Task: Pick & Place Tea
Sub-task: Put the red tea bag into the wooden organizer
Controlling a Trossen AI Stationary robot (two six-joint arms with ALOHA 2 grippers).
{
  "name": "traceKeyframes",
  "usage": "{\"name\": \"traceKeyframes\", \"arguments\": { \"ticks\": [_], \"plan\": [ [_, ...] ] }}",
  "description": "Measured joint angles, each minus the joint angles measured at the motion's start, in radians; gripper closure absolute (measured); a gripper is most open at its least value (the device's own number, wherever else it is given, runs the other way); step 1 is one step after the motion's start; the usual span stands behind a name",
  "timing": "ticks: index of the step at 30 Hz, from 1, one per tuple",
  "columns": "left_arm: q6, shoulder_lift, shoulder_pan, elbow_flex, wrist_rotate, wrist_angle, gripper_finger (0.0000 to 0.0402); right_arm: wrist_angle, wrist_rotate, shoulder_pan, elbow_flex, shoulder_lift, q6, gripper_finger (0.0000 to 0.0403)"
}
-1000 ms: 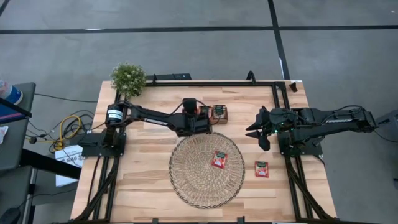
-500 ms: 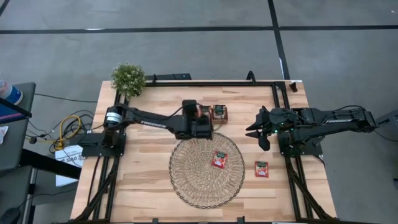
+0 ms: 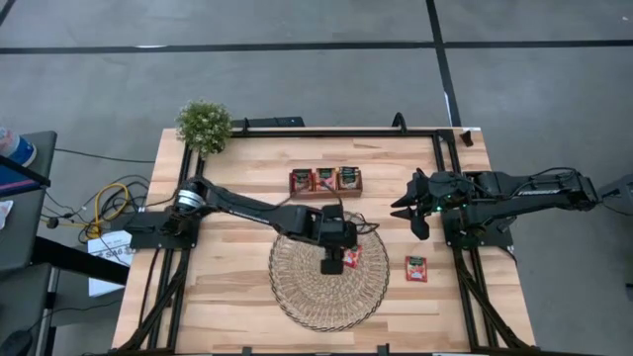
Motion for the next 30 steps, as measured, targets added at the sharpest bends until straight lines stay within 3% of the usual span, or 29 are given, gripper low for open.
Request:
{"name": "traceKeyframes", "arguments": {
  "ticks": [5,20,30],
  "plan": [
    [-0.065,0.065,-0.011,0.0,-0.009,0.062,0.023,0.0,0.0,0.0,0.0,0.0,-0.001,0.029],
    [-0.455,0.11,-0.011,0.0,-0.037,0.098,0.023,-0.002,0.0,0.0,0.0,0.0,-0.001,0.029],
    [-0.545,0.152,-0.012,0.001,-0.107,0.082,0.023,-0.001,0.001,0.0,0.0,0.0,-0.001,0.029]
  ]
}}
